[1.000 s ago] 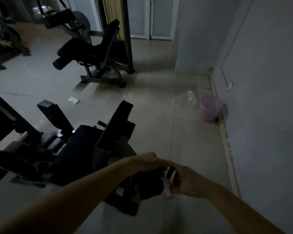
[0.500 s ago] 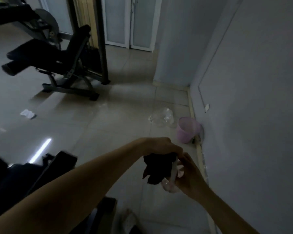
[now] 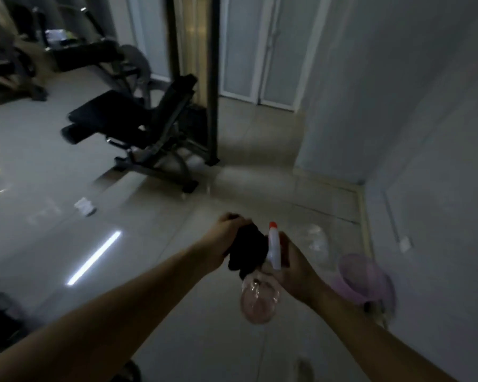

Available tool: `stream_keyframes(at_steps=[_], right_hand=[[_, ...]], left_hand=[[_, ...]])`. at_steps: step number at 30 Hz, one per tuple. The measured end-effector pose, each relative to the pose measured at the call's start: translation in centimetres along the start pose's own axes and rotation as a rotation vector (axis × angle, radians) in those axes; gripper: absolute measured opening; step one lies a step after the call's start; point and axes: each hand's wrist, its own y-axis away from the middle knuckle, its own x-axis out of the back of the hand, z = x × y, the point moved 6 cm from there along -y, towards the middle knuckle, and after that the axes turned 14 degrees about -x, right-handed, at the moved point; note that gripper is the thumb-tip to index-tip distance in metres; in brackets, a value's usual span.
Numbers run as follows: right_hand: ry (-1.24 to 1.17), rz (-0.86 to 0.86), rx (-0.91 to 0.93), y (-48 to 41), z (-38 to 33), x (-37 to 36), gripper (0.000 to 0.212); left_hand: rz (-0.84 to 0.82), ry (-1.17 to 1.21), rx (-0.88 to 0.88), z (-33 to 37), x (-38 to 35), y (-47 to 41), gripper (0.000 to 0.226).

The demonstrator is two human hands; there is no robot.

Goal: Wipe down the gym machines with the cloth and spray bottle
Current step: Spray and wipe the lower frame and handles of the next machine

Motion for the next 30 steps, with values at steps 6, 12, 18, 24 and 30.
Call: stream_keyframes(at_steps=[6, 12, 18, 24, 30], right_hand=[[0.005, -0.333, 0.101, -13.5, -4.2, -8.5, 0.031], [0.039, -0.742, 0.163, -24.5, -8.7, -17.9, 0.037], [0.171, -1.257, 0.231, -27.9, -12.5, -24.8, 0.036], [0.391, -1.521, 0.302, -27.5, -11.9, -30.8, 0.039], [0.764, -1.638, 0.48, -27.3, -7.0, -36.8, 0.052]], left_hand=[[0.599, 0.261, 0.054, -3.4, 12.5, -3.5, 0.023], [0.951, 0.386, 0.021, -6.4, 22.0, -4.0, 0.037], [1.137, 0.522, 0.075, -7.6, 23.8, -2.6, 0.039], [1.568, 0.545, 0.094, -10.5, 23.9, 1.3, 0.026], [1.849, 0.543, 0.399, -17.9, 21.4, 7.2, 0.019]])
